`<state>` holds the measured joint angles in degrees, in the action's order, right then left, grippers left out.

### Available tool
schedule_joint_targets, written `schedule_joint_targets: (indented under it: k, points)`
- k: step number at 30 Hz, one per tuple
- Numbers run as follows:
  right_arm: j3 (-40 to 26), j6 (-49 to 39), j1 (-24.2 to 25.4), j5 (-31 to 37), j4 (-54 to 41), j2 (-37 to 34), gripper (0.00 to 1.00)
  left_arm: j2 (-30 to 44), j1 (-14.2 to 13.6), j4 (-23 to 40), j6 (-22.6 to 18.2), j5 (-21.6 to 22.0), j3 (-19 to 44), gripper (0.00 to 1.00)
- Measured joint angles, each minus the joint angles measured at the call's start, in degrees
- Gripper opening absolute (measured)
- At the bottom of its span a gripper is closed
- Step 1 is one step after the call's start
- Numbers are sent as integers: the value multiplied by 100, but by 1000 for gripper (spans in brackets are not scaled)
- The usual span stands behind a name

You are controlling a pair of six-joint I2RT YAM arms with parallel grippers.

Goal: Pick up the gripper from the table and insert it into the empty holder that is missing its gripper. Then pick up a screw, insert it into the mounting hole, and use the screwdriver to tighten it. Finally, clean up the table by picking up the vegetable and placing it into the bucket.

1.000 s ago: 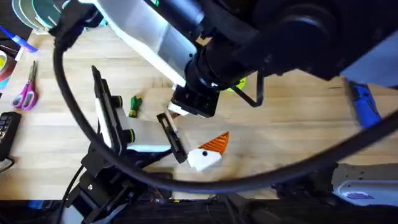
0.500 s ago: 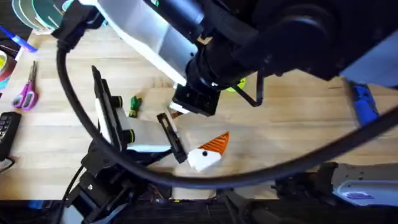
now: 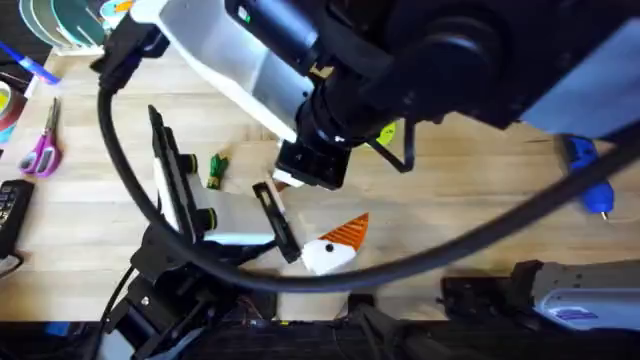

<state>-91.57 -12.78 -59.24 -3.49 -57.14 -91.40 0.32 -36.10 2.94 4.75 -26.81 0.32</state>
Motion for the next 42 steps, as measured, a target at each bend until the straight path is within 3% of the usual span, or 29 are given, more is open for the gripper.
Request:
schedule_joint_targets:
  k: [19,23,24,27,29,36,42]
  points:
    - [0,4,0,-44,181,-135,19,0,0,0,-1,-1,2,993]
    - [0,38,0,-44,178,-137,139,0,0,0,-1,-4,2,993]
    - [0,40,0,-44,178,-135,250,0,0,0,-1,-4,2,993]
    - [-2,53,27,86,174,-134,712,0,2,2,5,1,0,992]
    - [-25,37,101,222,178,-125,954,0,2,4,21,5,0,992]
    - [-31,41,258,38,-57,154,991,-1,0,0,3,-5,2,993]
    - [-31,78,1115,-45,-821,1021,991,0,0,0,1,-6,0,993]
